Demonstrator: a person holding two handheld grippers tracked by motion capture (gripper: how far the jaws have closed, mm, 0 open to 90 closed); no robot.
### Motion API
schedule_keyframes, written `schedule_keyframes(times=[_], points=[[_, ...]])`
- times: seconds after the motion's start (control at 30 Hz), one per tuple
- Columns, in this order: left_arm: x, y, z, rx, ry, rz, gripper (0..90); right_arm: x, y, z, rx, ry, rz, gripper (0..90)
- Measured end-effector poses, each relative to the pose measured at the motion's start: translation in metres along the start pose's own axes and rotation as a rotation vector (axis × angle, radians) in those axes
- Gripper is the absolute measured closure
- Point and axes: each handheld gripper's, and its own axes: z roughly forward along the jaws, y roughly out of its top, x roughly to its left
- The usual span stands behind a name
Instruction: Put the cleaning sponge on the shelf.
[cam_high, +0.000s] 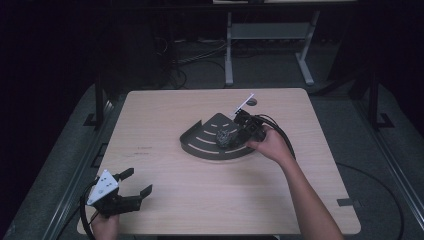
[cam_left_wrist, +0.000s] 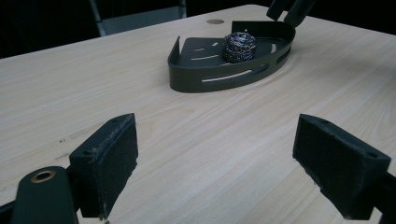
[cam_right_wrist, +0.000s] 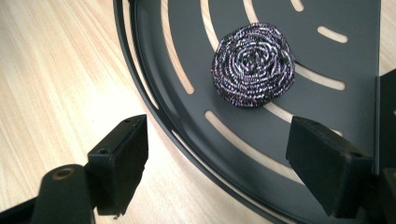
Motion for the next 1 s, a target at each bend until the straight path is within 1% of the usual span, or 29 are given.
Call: schedule_keyframes(times=[0.07,0.1,0.23,0.4,0.47,0.5,0.57,0.6,0.67,0.7,0.9,1.0], points=[[0.0,0.0,0.0,0.0,-0.001,0.0,13.5,0.001,-0.002,-0.002,-0.002,0.005,0.003,20.4],[0.0,0.0,0.0,-0.001,-0.001,-0.001,13.5,0.001,-0.003,-0.003,-0.006,0.01,-0.003,20.4],[-0.001,0.0,0.0,0.0,-0.003,-0.001,13.5,0.005,-0.007,-0.009,-0.011,0.003,-0.008,20.4],[-0.001,0.0,0.0,0.001,-0.002,0.0,13.5,0.007,-0.012,-0.012,-0.011,-0.002,-0.014,20.4],[-0.001,0.0,0.0,0.001,-0.001,0.001,13.5,0.008,-0.013,-0.012,-0.011,-0.002,-0.013,20.4],[-0.001,0.0,0.0,0.0,0.0,0.001,13.5,0.009,-0.015,-0.012,-0.004,0.003,-0.015,20.1],[0.0,0.0,0.0,0.0,0.0,-0.002,13.5,0.01,-0.016,-0.012,0.009,-0.003,-0.02,19.6],[0.0,0.0,0.0,0.001,-0.001,-0.003,13.5,0.012,-0.018,-0.012,0.019,-0.005,-0.029,19.6],[-0.001,0.0,0.0,0.001,0.0,-0.001,13.5,0.013,-0.018,-0.012,0.016,-0.006,-0.032,19.6],[-0.001,0.0,0.0,0.001,0.001,0.0,13.5,0.014,-0.021,-0.014,0.002,-0.001,-0.033,19.6],[-0.001,0.0,0.0,0.002,0.0,0.001,13.5,0.017,-0.03,-0.017,-0.003,-0.004,-0.033,19.5],[-0.001,0.0,0.001,0.003,-0.002,0.0,13.5,0.018,-0.033,-0.018,0.004,-0.007,-0.037,19.1]])
